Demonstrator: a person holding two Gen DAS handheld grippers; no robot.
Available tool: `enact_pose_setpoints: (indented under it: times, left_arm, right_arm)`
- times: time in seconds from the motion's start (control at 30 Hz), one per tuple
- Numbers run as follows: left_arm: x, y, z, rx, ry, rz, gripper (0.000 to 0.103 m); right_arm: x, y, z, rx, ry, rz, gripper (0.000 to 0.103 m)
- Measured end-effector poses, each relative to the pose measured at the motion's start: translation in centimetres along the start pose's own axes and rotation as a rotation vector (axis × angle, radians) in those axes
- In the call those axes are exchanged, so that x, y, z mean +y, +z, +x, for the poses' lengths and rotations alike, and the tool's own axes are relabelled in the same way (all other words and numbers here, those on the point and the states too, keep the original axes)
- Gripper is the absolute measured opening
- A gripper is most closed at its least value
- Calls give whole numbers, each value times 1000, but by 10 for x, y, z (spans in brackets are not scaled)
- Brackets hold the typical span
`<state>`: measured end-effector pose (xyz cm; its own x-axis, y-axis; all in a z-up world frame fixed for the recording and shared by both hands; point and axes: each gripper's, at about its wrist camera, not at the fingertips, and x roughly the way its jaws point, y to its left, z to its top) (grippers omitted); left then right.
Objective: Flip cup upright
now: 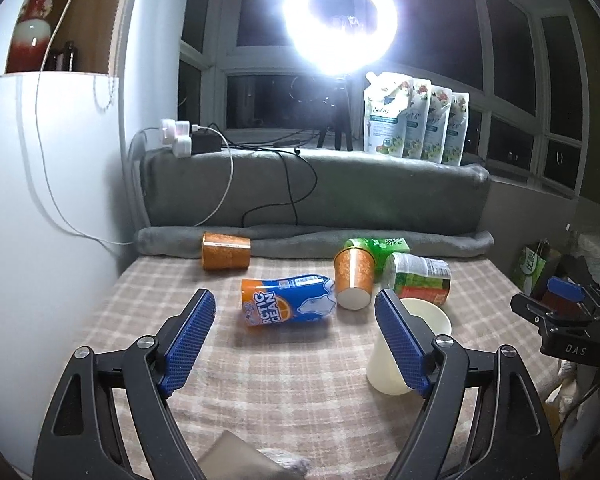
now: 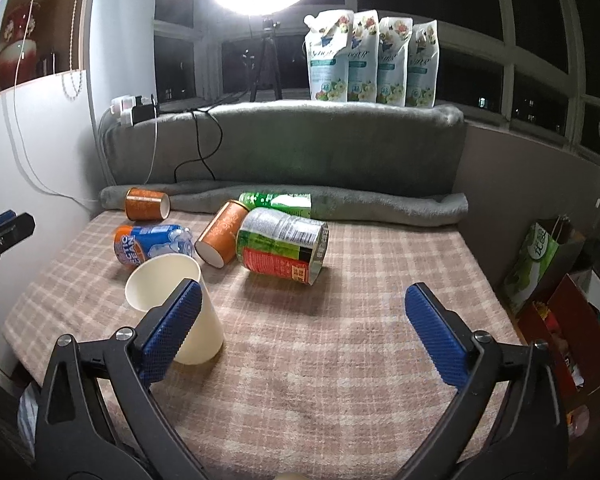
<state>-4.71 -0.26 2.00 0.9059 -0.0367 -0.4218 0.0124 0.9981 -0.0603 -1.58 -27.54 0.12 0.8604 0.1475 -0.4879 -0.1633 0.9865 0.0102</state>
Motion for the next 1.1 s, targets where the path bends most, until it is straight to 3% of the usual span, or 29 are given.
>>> enact_pose_setpoints:
  times: [0.1, 0.2, 1.1]
  left_arm:
    - [1, -2, -1, 15, -10, -9, 83]
    - [2, -3, -2, 22, -10, -17, 92]
    - [1, -7, 0, 37, -13, -17, 92]
  right_arm:
    - [2, 1, -3, -14, -9, 3, 103]
    - [2, 1, -3, -16, -10, 9, 103]
    - [2, 0, -3, -15, -20, 1, 103]
